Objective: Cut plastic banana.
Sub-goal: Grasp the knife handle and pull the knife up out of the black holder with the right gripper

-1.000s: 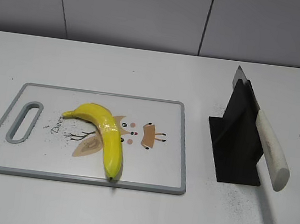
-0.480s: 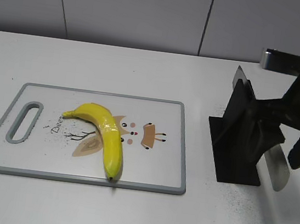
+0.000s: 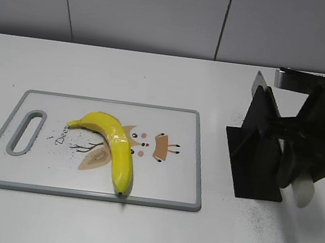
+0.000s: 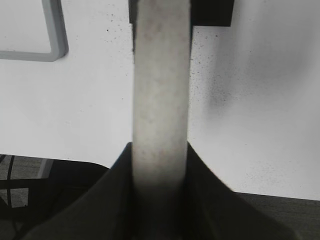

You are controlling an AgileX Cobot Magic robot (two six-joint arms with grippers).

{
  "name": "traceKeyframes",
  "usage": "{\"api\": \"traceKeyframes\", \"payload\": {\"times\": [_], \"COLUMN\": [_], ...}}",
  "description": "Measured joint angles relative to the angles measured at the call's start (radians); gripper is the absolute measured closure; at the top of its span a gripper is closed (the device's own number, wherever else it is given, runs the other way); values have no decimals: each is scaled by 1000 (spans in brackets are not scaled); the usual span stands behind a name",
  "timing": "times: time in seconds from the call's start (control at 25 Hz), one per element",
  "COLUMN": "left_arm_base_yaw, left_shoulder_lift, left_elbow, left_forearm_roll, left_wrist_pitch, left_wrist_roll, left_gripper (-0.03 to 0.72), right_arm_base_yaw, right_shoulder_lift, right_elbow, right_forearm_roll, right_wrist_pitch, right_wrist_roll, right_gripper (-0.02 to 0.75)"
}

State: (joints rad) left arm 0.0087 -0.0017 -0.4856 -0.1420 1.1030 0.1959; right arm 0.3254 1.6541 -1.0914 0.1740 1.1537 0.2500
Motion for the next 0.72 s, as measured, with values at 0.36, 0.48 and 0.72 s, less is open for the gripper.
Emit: {"api": "traceKeyframes", "payload": {"times": [0.36, 0.48, 0.72], "left_arm_base_yaw": [0, 0, 0], "left_shoulder_lift": [0, 0, 0], "left_elbow": [0, 0, 0], "left_forearm_roll": [-1, -1, -1], "left_wrist_pitch": [-1, -1, -1], "left_wrist_roll": [0, 0, 0], "left_gripper": [105, 105, 105], "right_arm_base_yaw": [0, 0, 0], "right_shoulder_lift": [0, -4, -61], "right_elbow": [0, 0, -24], "right_forearm_roll": [0, 0, -19], "right_wrist_pitch": [2, 2, 11], "right_wrist_roll": [5, 7, 27], "right_gripper": [573, 573, 573]}}
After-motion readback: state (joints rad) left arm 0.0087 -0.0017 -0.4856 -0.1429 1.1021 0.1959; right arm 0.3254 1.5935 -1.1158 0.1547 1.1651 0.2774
